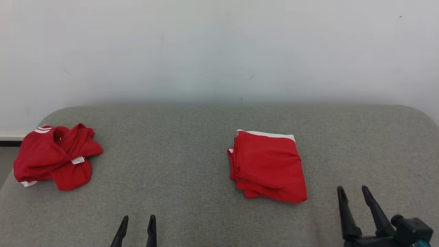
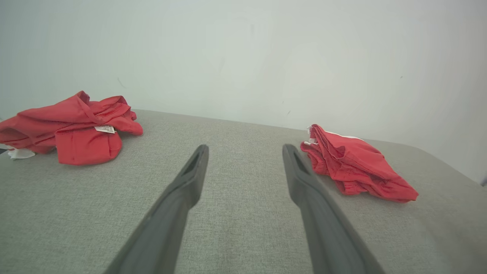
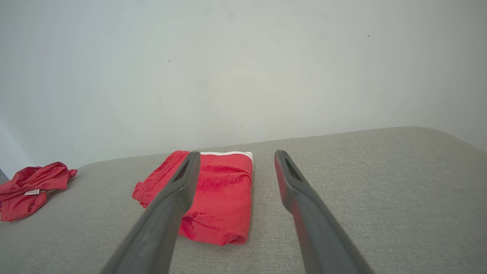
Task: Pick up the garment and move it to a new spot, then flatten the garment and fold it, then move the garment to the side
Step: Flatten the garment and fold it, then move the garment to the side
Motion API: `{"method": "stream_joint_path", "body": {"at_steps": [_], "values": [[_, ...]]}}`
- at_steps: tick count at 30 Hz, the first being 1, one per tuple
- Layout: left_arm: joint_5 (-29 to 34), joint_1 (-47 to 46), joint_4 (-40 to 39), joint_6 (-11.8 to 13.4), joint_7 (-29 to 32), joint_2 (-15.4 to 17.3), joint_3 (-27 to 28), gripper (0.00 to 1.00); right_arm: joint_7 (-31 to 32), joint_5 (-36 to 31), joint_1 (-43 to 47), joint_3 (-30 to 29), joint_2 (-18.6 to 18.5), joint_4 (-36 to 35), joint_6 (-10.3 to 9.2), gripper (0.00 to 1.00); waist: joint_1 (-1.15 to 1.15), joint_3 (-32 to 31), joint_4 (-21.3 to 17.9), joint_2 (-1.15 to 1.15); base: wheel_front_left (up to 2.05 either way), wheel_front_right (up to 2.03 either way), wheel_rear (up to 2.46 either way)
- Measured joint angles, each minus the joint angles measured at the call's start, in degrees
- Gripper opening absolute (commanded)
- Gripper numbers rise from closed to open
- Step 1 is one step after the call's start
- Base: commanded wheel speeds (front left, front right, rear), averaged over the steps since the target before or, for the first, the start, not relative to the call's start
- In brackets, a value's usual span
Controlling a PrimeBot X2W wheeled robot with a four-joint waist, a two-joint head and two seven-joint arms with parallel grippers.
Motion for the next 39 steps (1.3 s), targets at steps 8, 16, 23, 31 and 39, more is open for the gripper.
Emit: {"method": "stream_joint_path", "body": {"at_steps": [8, 16, 23, 31, 39], "values": [[0.3, 0.0, 2.6, 0.3, 0.0, 0.0, 1.1, 1.00, 2.6, -4.4, 8.3, -6.6, 0.1, -3.7, 0.00, 1.00, 0.00, -2.0, -0.3, 0.00, 0.00, 0.00, 0.00], [2.2, 0.0, 6.3, -0.7, 0.0, 0.0, 2.6, 1.00, 4.2, -6.0, 10.7, -8.2, -0.3, -2.7, 0.00, 1.00, 0.00, -2.9, -0.2, 0.00, 0.00, 0.00, 0.00], [2.8, 0.0, 6.5, -1.3, 0.0, 0.0, 3.5, 1.00, 4.6, -7.0, 10.7, -8.9, 0.4, -1.7, 0.00, 1.00, 0.01, -2.6, -0.2, 0.00, 0.00, 0.00, 0.00], [2.8, 0.2, 6.0, -1.3, 0.0, 0.0, 3.6, 1.00, 4.7, -7.8, 10.6, -9.3, 1.2, -1.6, 0.00, 1.00, 0.01, -2.4, 0.0, 0.00, 0.00, 0.00, 0.00], [2.7, 0.2, 5.4, -1.2, 0.0, 0.0, 3.5, 1.00, 11.1, -6.0, 6.6, -6.9, 1.1, -2.3, 0.00, 1.00, 0.01, -1.6, 0.1, 0.01, 0.00, 0.00, 0.00]]}}
